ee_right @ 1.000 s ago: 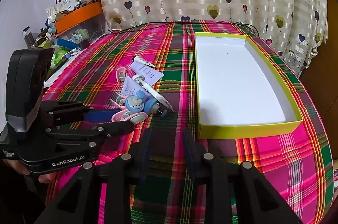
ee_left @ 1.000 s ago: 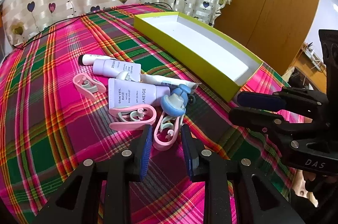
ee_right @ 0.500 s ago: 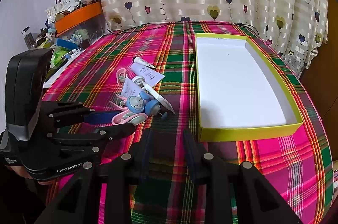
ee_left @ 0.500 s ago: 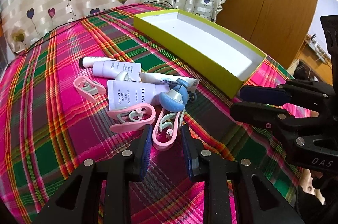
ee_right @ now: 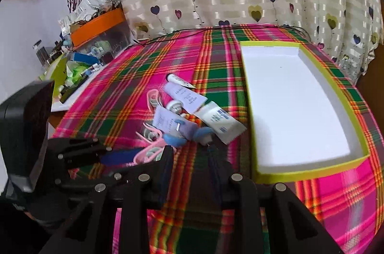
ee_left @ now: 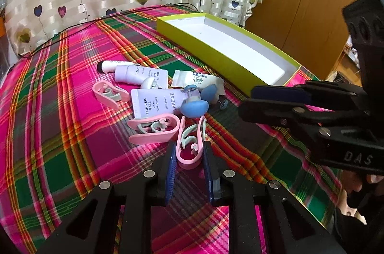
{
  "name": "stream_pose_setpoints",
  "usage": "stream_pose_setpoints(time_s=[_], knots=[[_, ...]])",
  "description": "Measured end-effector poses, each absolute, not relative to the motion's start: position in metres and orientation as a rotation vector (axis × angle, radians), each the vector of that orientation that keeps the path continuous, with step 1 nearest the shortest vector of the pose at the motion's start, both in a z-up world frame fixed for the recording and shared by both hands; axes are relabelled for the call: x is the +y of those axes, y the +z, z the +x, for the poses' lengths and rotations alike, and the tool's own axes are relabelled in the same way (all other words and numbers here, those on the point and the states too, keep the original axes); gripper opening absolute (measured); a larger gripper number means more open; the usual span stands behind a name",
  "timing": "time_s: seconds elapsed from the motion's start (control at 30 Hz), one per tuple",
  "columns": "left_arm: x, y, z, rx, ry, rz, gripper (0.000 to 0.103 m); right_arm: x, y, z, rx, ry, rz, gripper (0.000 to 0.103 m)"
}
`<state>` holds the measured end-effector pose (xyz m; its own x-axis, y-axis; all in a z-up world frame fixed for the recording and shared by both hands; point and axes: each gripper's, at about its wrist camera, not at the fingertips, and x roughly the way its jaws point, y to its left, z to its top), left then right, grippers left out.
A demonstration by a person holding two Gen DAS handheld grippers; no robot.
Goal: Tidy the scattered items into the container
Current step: 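Close left gripper on the pink clip while right gripper grasps the blue round item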
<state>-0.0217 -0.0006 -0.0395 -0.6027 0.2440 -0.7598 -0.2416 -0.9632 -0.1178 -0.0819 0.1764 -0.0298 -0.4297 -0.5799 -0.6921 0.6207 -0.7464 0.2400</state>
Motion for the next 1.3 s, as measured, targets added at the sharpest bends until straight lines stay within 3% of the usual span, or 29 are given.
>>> stream_pose_setpoints(time_s=[0.73, 0.8, 0.87, 1.3], knots=[[-0.032, -0.037, -0.003, -0.054, 2.643, -1.223, 0.022, 0.125, -0.047, -0.089, 0.134, -2.093, 1.074, 0.029], [-0.034, -0.038, -0.002, -0.055, 2.646, -1.226, 0.022, 0.123, -0.047, -0.088, 0.149, -2.093, 1.071, 0.027], [-0.036, -0.039, -0.002, -0.058, 2.65, -1.227, 0.022, 0.121, -0.047, -0.087, 0.17, -2.101, 1.067, 0.014], [-0.038, -0.035, 0.002, -0.065, 2.669, -1.211, 0.022, 0.128, -0.039, -0.08, 0.162, -2.122, 1.029, 0.014]])
